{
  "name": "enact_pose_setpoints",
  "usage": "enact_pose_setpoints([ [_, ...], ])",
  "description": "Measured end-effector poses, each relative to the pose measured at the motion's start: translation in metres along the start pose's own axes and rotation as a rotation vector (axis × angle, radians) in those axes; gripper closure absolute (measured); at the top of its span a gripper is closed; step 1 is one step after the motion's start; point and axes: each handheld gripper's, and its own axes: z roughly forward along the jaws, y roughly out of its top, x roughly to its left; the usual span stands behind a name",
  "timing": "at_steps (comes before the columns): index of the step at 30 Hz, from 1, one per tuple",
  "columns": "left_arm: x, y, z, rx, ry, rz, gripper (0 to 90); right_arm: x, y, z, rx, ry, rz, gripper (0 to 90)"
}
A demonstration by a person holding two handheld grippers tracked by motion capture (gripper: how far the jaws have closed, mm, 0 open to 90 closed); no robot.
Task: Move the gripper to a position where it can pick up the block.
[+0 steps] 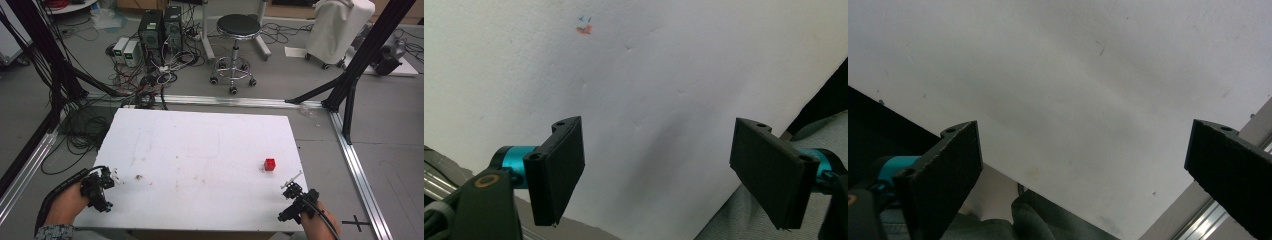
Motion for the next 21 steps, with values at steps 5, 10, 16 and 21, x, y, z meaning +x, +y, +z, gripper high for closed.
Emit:
enact_pose_setpoints([
  [5,-0.0003,0.0006,-0.0003,-0.001,0.000,0.002,22.2,-0.0002,-0.0006,-0.0003,0.003,0.000,0.003,1.2],
  [10,-0.0005,0.0010,-0.0003,0.000,-0.002,0.002,22.2,-0.0001,-0.0008,-0.0007,0.003,0.005,0.001,1.2],
  [16,-0.0013,0.0020,-0.0003,-0.003,0.000,0.007,22.2,0.0005,-0.0007,-0.0013,-0.007,0.001,-0.001,1.2],
  [21,-0.0015,0.0022,-0.0002,-0.002,0.003,0.008,22.1,-0.0005,-0.0003,-0.0031,-0.012,0.002,-0.007,1.2],
])
